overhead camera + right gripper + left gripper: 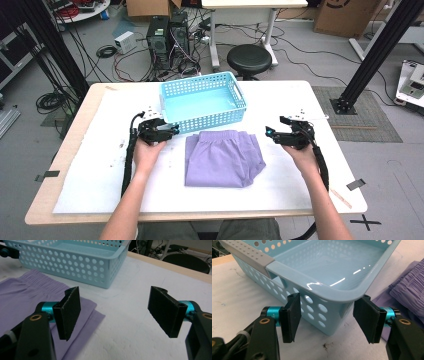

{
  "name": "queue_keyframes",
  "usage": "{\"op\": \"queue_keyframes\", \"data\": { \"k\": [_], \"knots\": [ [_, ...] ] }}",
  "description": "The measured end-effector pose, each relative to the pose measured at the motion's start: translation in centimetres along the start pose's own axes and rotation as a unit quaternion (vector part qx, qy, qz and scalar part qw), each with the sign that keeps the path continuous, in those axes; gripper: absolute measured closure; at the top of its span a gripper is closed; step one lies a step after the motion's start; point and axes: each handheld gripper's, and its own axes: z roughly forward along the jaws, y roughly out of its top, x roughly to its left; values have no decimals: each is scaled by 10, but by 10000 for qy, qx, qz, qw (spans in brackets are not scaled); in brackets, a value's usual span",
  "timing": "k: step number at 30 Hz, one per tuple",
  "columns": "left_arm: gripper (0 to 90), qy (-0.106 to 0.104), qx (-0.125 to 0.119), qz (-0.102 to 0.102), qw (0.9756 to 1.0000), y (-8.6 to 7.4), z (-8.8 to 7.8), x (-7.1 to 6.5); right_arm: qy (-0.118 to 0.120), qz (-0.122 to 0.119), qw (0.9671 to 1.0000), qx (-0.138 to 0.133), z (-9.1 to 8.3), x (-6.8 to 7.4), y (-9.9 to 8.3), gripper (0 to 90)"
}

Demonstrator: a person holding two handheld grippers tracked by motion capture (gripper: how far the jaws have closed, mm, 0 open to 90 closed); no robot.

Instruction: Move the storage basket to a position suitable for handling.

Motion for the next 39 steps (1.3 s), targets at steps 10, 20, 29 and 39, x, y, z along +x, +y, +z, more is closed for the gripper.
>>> {"op": "queue_keyframes", "data": {
  "k": [10,20,29,39],
  "knots": [
    [405,-77,70,83,9999,1,-2,-6,-115,-102,9998,94,40,7,26,272],
    [401,-74,71,110,9999,0,-2,-6,-171,-93,9998,102,72,11,53,330],
    [401,-75,64,119,9999,0,-2,-6,-313,174,9983,469,110,-3,74,447],
    [403,-75,58,119,9999,1,-2,-6,-385,302,9949,886,136,-5,73,687]
  ]
}}
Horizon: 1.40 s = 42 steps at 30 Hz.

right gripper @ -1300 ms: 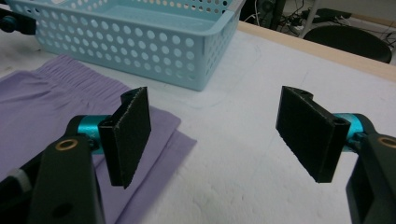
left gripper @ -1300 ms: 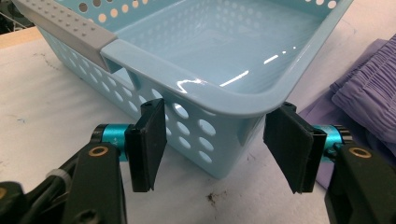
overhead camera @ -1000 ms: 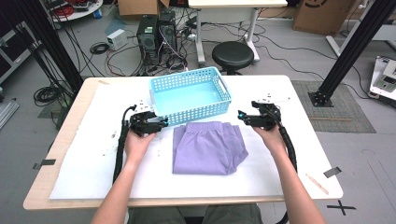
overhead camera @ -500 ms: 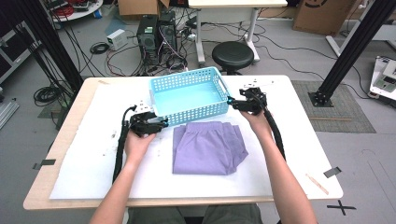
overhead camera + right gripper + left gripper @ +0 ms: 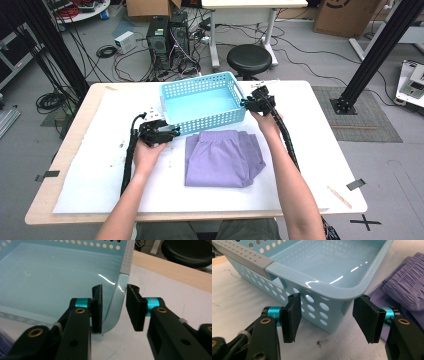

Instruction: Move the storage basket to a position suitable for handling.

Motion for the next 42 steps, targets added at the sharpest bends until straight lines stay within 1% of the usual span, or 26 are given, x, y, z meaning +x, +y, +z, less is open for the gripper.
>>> {"op": "queue_keyframes", "data": {
  "k": [1,3,5,6,10,15,17,19,20,21,22,23,25,26,27,28,29,30,33,35,36,37,38,40,41,42],
  "knots": [
    [403,-6,0,0,10000,0,0,0,-45,5,10000,1,-1,1,0,709],
    [403,-16,-4,-10,10000,1,0,1,-167,-84,9998,8,-4,3,1,730],
    [402,-21,-22,-26,10000,1,1,1,-277,-232,9993,32,-5,5,2,736],
    [402,-21,-26,-18,10000,1,2,1,-298,-241,9993,38,-6,6,2,736],
    [400,-49,-108,-58,9999,2,1,2,-274,-214,9994,40,-11,6,1,744],
    [398,-82,-216,-3,9997,4,4,0,-240,-215,9995,-28,-20,2,-4,767],
    [397,-117,-143,32,9998,7,6,-1,-219,-158,9996,-39,-23,0,-7,765],
    [397,-103,-68,63,9999,9,8,-2,-153,-83,9997,-142,-27,-5,-11,751],
    [397,-68,-1,120,9999,9,9,-2,-104,1,9997,-237,-29,-7,-13,660],
    [397,-64,16,104,9999,8,9,-1,15,164,9990,-413,-32,-12,-16,534],
    [401,-57,50,129,9999,7,9,0,174,270,9981,-530,-34,-16,-20,484],
    [408,-76,47,117,9999,6,8,1,332,274,9972,-616,-36,-20,-23,460],
    [423,-104,-2,37,9999,5,8,2,456,134,9966,-673,-38,-25,-30,397],
    [423,-101,-7,47,9999,5,8,2,707,-6,9951,-687,-38,-27,-37,384],
    [423,-95,-13,47,9999,5,8,2,707,-6,9951,-687,-38,-27,-37,384],
    [423,-110,-5,46,9999,5,8,2,852,-17,9937,-725,-38,-28,-39,377],
    [421,-115,6,53,9999,5,8,3,903,-117,9939,-616,-37,-28,-42,365],
    [420,-120,-6,16,9999,5,8,2,890,-243,9944,-522,-34,-27,-44,357],
    [408,-131,-19,-25,9999,5,9,2,1081,-450,9924,-381,-26,-22,-49,357],
    [407,-132,-9,-2,9999,5,9,3,924,-618,9933,-314,-20,-16,-48,369],
    [407,-141,-14,-5,9999,6,9,3,917,-669,9930,-328,-18,-14,-48,402],
    [409,-71,-1,3,10000,6,9,2,920,-760,9922,-362,-15,-10,-48,465],
    [419,-73,7,33,10000,6,9,2,881,-803,9920,-413,-14,-8,-47,469],
    [422,-30,51,77,10000,8,9,2,791,-825,9925,-427,-14,-7,-47,495],
    [424,-23,74,108,9999,9,10,1,783,-829,9926,-411,-16,-8,-47,527],
    [428,-31,68,97,9999,10,10,1,826,-819,9924,-405,-18,-10,-47,591]
  ]
}}
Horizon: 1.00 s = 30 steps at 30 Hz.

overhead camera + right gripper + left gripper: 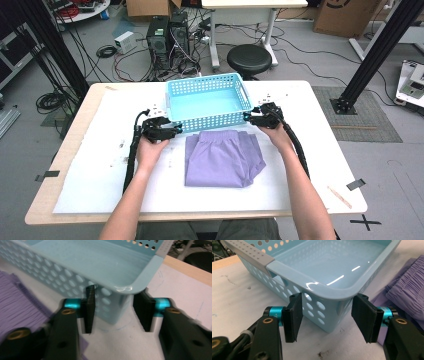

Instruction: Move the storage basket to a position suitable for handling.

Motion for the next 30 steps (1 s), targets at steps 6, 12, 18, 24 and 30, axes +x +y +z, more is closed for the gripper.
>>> {"op": "queue_keyframes", "data": {
  "k": [6,12,18,24,30],
  "knots": [
    [430,-14,-150,11,9999,11,3,-5,-131,-104,9999,-38,-16,-1,1,600],
    [443,-9,-178,-7,9998,12,7,-8,-140,-256,9996,-17,-30,3,-8,630],
    [441,3,3,115,9999,19,15,-14,-241,-260,9994,-5,-37,3,-16,633],
    [470,-126,67,94,9999,22,21,-16,-338,-193,9992,-12,-43,2,-21,638],
    [468,-98,113,140,9998,21,25,-18,-392,-181,9991,6,-43,3,-26,639]
  ]
}}
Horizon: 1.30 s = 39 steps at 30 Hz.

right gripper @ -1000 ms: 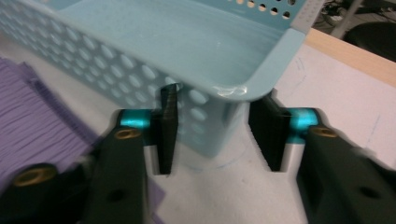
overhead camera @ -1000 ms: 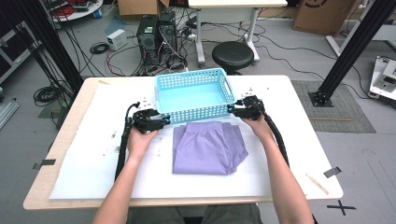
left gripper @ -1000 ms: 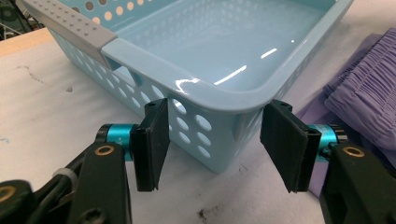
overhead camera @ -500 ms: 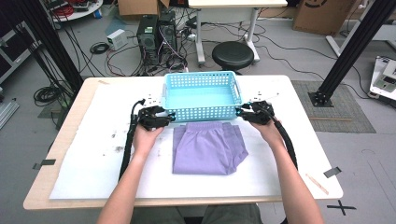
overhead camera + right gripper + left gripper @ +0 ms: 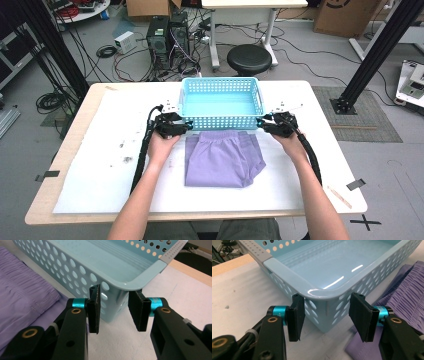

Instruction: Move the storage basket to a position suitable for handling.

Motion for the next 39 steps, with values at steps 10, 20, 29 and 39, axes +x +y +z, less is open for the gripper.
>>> {"op": "queue_keyframes", "data": {
  "k": [10,20,29,39],
  "knots": [
    [468,24,64,61,10000,-1,5,-3,-16,63,10000,24,1,-1,-5,637],
    [364,33,54,-134,9999,-3,6,-1,-52,78,10000,9,2,0,-5,597],
    [298,152,98,-76,9998,-7,-3,-1,-195,298,9993,-58,-3,-3,-7,403],
    [288,211,-133,-114,9996,-21,-35,3,-339,504,9974,-386,-27,1,-14,310]
  ]
}}
